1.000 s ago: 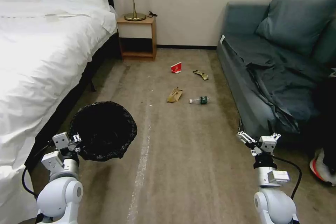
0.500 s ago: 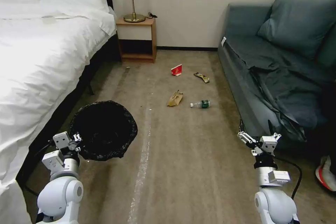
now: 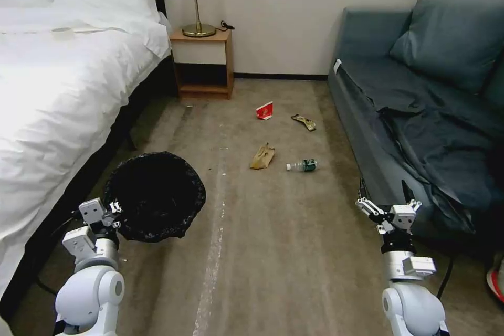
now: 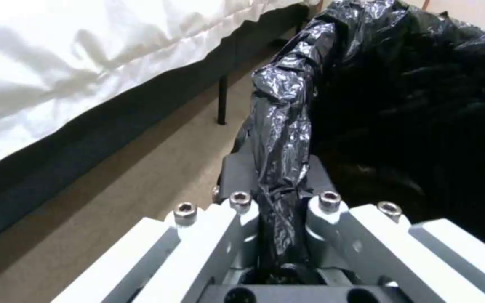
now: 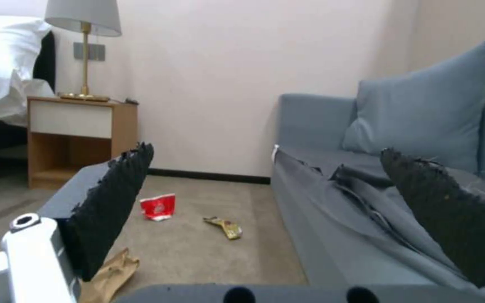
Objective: Pick up the trash bin, then pick up the garbage on the floor and place it into the trash bin.
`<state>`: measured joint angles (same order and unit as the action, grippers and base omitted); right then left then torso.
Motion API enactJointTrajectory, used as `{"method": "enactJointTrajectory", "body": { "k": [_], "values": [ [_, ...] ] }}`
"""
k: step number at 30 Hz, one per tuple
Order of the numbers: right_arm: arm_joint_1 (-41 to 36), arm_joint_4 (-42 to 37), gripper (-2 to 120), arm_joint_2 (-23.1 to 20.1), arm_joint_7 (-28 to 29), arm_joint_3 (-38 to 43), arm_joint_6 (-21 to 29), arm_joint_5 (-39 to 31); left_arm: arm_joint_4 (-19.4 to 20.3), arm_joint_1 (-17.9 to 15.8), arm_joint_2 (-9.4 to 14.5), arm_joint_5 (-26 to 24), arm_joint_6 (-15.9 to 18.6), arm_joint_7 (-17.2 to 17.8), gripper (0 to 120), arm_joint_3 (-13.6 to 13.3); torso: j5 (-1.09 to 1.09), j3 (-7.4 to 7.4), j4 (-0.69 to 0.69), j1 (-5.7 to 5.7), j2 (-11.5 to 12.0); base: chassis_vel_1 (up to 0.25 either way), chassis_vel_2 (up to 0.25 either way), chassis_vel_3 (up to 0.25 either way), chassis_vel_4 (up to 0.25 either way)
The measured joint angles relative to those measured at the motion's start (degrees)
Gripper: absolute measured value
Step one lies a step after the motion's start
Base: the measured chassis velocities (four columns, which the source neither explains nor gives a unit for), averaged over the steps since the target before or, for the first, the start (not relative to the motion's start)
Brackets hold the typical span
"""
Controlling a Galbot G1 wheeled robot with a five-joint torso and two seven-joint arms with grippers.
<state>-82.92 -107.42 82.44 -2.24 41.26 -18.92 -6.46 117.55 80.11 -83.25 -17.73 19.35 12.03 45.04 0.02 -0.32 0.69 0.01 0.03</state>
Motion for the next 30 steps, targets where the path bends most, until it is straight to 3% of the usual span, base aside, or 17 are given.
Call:
{"method": "enactJointTrajectory", "body": {
  "k": [30],
  "values": [
    [0.34,0.36,100,-0.01,-0.49,-0.10,-0.01,0.03,-0.98,-0.69,-0.03,0.20,-0.31,-0.36,5,-0.06,0.00,0.00,0.00,0.00,0.00,-0.132,0.124,0.127,-0.127]
  ]
}}
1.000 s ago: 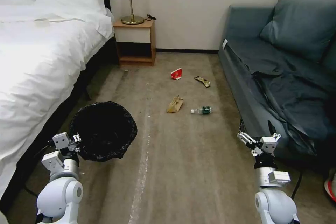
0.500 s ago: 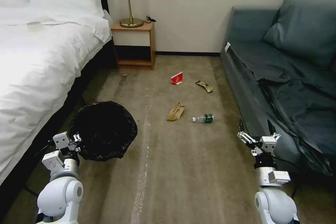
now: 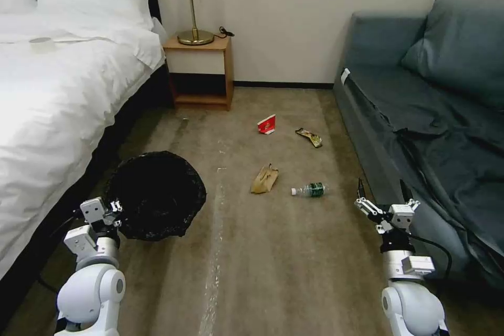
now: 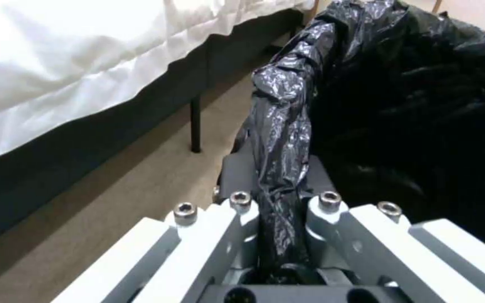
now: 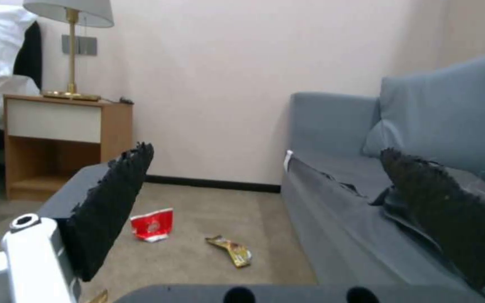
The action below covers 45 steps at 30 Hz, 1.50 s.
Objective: Pick up the trash bin, then pick up the garbage on the floor and place it into the trash bin.
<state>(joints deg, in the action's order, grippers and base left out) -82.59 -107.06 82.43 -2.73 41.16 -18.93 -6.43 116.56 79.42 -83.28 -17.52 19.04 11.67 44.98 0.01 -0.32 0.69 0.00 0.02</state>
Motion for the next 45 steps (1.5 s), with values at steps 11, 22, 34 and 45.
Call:
{"method": "enactJointTrajectory", "body": {
  "k": [11,22,34,45],
  "values": [
    [0.01,0.19,100,0.10,-0.20,0.02,-0.27,0.04,0.00,0.05,-0.05,0.08,-0.09,-0.07,5,-0.01,0.00,0.00,0.01,0.00,0.00,-0.132,0.124,0.126,-0.130],
    [0.09,0.29,100,-0.02,-0.32,0.03,-0.34,0.04,0.08,-0.03,-0.12,0.21,-0.13,-0.07,5,0.03,0.00,0.00,0.00,0.00,0.00,-0.132,0.132,0.127,-0.123],
    [0.33,0.73,100,-0.19,-0.38,0.00,-1.06,0.73,0.08,0.01,-0.12,0.29,-0.13,-0.07,5,0.03,0.00,0.00,0.00,0.00,0.00,-0.134,0.135,0.131,-0.136],
    [1.18,1.83,100,-0.70,0.66,-0.46,-2.36,1.94,-0.35,-0.25,-0.01,0.26,-0.12,-0.04,5,0.01,-0.01,0.00,0.00,0.00,0.00,-0.068,0.065,0.075,-0.069]
  ]
}}
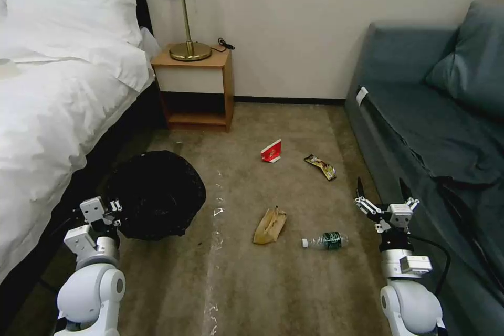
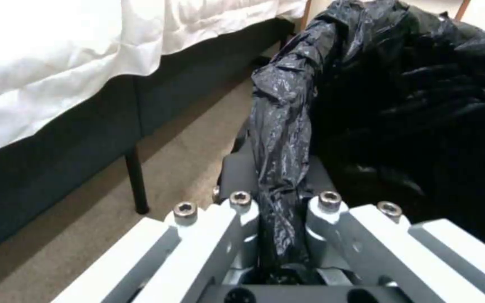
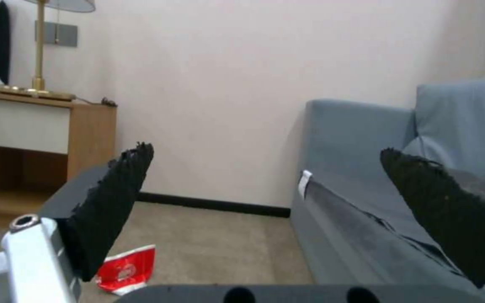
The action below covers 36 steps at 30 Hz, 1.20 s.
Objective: Pick up the trash bin, then pick up the garbage on the floor and place it into the trash bin.
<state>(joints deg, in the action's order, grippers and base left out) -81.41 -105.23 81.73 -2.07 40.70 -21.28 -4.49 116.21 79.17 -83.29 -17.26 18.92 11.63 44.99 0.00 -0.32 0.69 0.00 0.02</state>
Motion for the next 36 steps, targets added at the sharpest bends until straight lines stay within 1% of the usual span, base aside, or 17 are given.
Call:
{"method": "enactJointTrajectory", "body": {
  "k": [5,14,16,17,19,20,22,23,25,26,28,29,31,32,33,34,36],
  "values": [
    [0.84,1.18,100,-0.99,0.09,-0.37,-0.15,1.33,-0.34,-0.09,0.00,-0.01,0.02,-0.10,5,-0.02,0.00,0.01,0.00,0.00,0.00,0.000,0.000,0.000,0.000],
    [3.00,5.14,100,-6.08,-2.43,-1.01,0.58,2.98,-0.51,-0.76,0.29,0.00,0.52,-0.31,5,-0.48,0.00,0.01,0.00,0.00,0.00,0.000,0.000,0.000,0.000],
    [3.25,7.81,100,-10.74,-7.12,-0.71,0.59,3.20,-1.20,-1.69,0.57,0.37,0.78,-0.23,5,-1.34,0.00,0.00,0.00,0.00,0.00,0.000,0.000,0.000,0.000],
    [3.25,7.81,100,-10.74,-7.12,-0.71,0.59,3.20,-1.20,-1.69,0.57,0.37,0.78,-0.23,5,-1.34,0.00,0.00,0.00,0.00,0.00,0.000,0.000,0.000,0.000],
    [3.32,10.17,100,-15.99,-10.02,-0.62,0.10,3.72,-1.50,-2.29,0.62,0.80,1.00,-0.18,5,-2.15,-0.04,0.00,0.00,0.00,0.00,0.000,0.000,0.000,0.000],
    [3.32,10.17,100,-15.99,-10.02,-0.62,0.10,3.72,-1.50,-2.29,0.62,0.80,1.00,-0.18,5,-2.15,-0.04,0.00,0.00,0.00,0.00,0.000,0.000,0.000,0.000],
    [3.24,12.52,100,-22.68,-12.98,-0.30,-0.68,4.14,-2.20,-3.60,0.68,1.35,1.35,-0.14,5,-3.77,0.00,0.00,-0.01,0.00,0.00,0.000,0.000,0.000,0.000],
    [3.24,12.52,100,-22.68,-12.98,-0.30,-0.68,4.14,-2.20,-3.60,0.68,1.35,1.35,-0.14,5,-3.77,0.00,0.00,-0.01,0.00,0.00,0.000,0.000,0.000,0.000],
    [3.08,14.20,100,-26.48,-14.98,-0.33,-1.29,4.23,-2.71,-4.53,0.72,1.75,1.42,-0.11,5,-4.94,0.00,0.00,0.02,0.00,0.00,0.000,0.000,0.000,0.000],
    [3.08,14.20,100,-26.48,-14.98,-0.33,-1.29,4.23,-2.71,-4.53,0.72,1.75,1.42,-0.11,5,-4.94,0.00,0.00,0.02,0.00,0.00,0.000,0.000,0.000,0.000],
    [2.53,16.17,100,-30.44,-17.89,-0.67,-1.78,4.25,-3.55,-5.45,0.60,2.17,1.46,-0.11,5,-6.30,-0.02,0.00,0.00,0.00,0.00,0.000,0.000,0.000,0.000],
    [2.53,16.17,100,-30.44,-17.89,-0.67,-1.78,4.25,-3.55,-5.45,0.60,2.17,1.46,-0.11,5,-6.30,-0.02,0.00,0.00,0.00,0.00,0.000,0.000,0.000,0.000],
    [2.23,17.72,100,-32.68,-21.28,-0.97,-2.65,4.24,-4.17,-5.87,0.50,2.49,1.40,-0.25,5,-7.10,-0.01,0.00,0.01,0.00,0.00,0.000,0.000,0.000,0.000],
    [2.23,17.72,100,-32.68,-21.28,-0.97,-2.65,4.24,-4.17,-5.87,0.50,2.49,1.40,-0.25,5,-7.10,-0.01,0.00,0.01,0.00,0.00,0.000,0.000,0.000,0.000],
    [2.14,18.76,100,-34.08,-24.15,-1.41,-3.29,4.24,-4.58,-6.11,0.45,2.64,1.32,-0.39,5,-7.64,-0.01,0.00,0.01,0.00,0.00,0.000,0.000,0.000,0.000],
    [2.14,18.76,100,-34.08,-24.15,-1.41,-3.29,4.24,-4.58,-6.11,0.45,2.64,1.32,-0.39,5,-7.64,-0.01,0.00,0.01,0.00,0.00,0.000,0.000,0.000,0.000],
    [2.50,20.53,100,-36.32,-28.99,-2.80,-4.75,5.24,-5.06,-6.61,0.45,2.74,1.27,-0.53,5,-8.39,0.00,0.00,0.01,0.00,0.00,0.000,0.000,0.000,0.000]
  ]
}}
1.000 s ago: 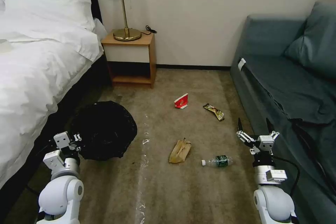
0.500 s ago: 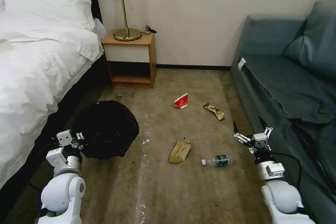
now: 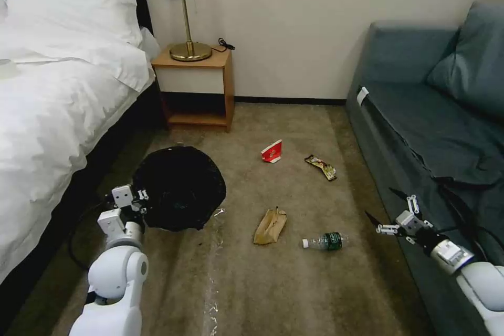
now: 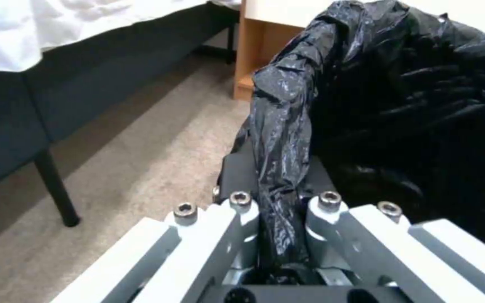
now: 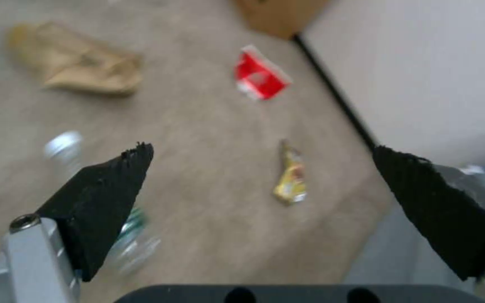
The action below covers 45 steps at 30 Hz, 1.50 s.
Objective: Pick up the trash bin, then pick up the garbage on the floor and place it into the trash bin.
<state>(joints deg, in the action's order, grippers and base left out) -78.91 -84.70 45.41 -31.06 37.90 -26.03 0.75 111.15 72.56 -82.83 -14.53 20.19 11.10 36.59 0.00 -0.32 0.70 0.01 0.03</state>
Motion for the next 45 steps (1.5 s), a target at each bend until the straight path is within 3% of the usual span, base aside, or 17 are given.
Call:
{"method": "enactJointTrajectory", "body": {
  "k": [10,19,45],
  "values": [
    [8.51,6.98,100,-1.32,-7.90,-8.37,-3.91,3.50,-0.48,0.35,-0.26,0.01,-0.25,-0.07,5,1.63,0.00,0.00,-0.03,0.00,0.00,0.000,0.000,0.000,0.000],
    [16.73,14.17,100,0.49,-11.44,-15.54,-5.92,6.92,-1.72,-0.41,-0.52,0.20,-0.45,-0.11,5,1.81,0.00,0.00,-0.02,0.01,0.00,0.000,0.000,0.000,0.000],
    [26.34,27.82,100,5.46,-15.39,-24.10,-8.56,14.08,-2.51,0.09,-1.23,0.66,-1.48,-0.64,5,1.89,0.01,0.00,-0.01,0.00,0.00,0.000,0.000,0.000,0.000]
  ]
}}
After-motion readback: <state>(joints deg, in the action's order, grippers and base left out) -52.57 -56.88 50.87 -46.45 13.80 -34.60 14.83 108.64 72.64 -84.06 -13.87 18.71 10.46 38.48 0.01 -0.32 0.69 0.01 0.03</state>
